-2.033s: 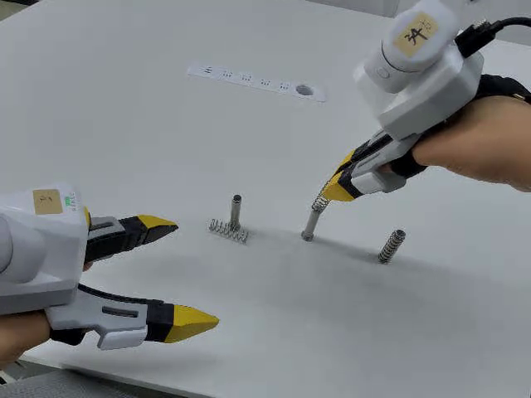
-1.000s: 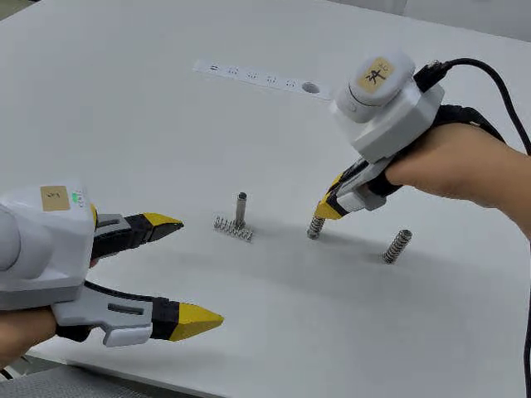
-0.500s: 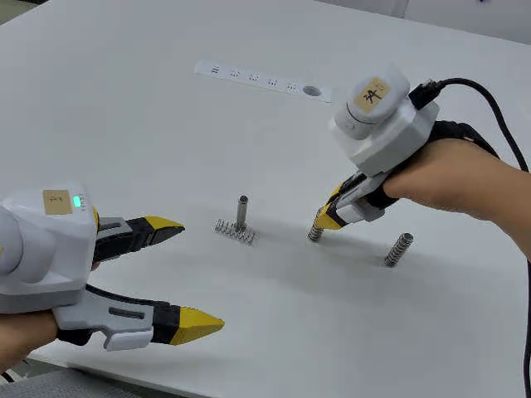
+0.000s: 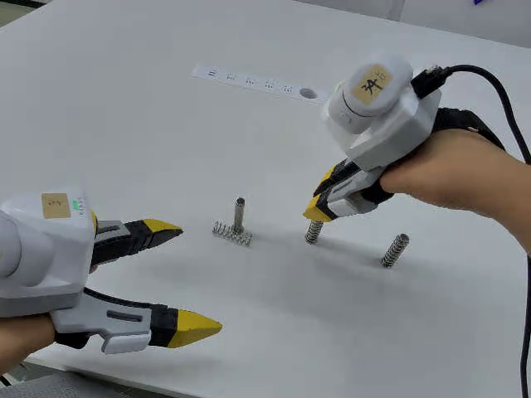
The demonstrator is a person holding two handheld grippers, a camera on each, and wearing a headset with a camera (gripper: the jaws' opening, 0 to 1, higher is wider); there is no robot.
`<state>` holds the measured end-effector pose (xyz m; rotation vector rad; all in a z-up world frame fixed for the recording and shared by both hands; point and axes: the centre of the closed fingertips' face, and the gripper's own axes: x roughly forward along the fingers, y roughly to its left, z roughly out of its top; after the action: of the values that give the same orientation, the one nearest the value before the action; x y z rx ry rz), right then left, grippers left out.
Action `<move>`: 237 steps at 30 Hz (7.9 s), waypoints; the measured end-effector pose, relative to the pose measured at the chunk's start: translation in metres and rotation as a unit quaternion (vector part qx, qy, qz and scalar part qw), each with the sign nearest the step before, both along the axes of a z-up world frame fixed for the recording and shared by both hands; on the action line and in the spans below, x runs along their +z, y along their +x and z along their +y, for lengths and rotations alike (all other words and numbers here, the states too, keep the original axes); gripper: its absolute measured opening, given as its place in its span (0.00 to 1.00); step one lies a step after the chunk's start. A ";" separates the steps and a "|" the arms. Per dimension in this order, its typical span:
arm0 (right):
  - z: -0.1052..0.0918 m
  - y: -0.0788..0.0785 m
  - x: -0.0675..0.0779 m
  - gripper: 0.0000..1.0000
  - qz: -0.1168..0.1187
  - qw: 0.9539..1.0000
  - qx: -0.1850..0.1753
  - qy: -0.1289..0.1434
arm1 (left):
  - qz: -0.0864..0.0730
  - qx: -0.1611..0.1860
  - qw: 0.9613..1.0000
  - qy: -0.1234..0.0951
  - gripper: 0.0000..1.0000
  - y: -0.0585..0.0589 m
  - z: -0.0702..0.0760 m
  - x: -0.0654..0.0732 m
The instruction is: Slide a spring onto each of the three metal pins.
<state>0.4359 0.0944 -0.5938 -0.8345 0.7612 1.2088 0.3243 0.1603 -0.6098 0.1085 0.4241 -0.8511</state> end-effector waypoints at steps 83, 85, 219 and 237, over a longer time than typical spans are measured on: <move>0.035 -0.046 -0.031 0.12 0.038 0.998 0.059 -0.005 | 0.002 -0.004 1.000 -0.002 0.78 -0.001 -0.002 0.000; 0.035 -0.046 -0.030 0.12 0.037 0.998 0.060 -0.005 | 0.002 -0.004 1.000 -0.002 0.78 -0.001 -0.002 0.000; 0.032 0.000 -0.003 0.21 0.013 0.999 0.045 0.000 | 0.007 -0.011 1.000 0.000 0.78 -0.003 -0.004 -0.003; -0.029 0.015 0.008 0.27 -0.007 0.998 -0.030 0.051 | 0.014 -0.018 1.000 0.003 0.78 -0.004 -0.006 -0.005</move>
<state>0.4508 0.0657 -0.5862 -0.7313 0.7025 1.1777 0.3198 0.1544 -0.6151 0.1096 0.4512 -0.8875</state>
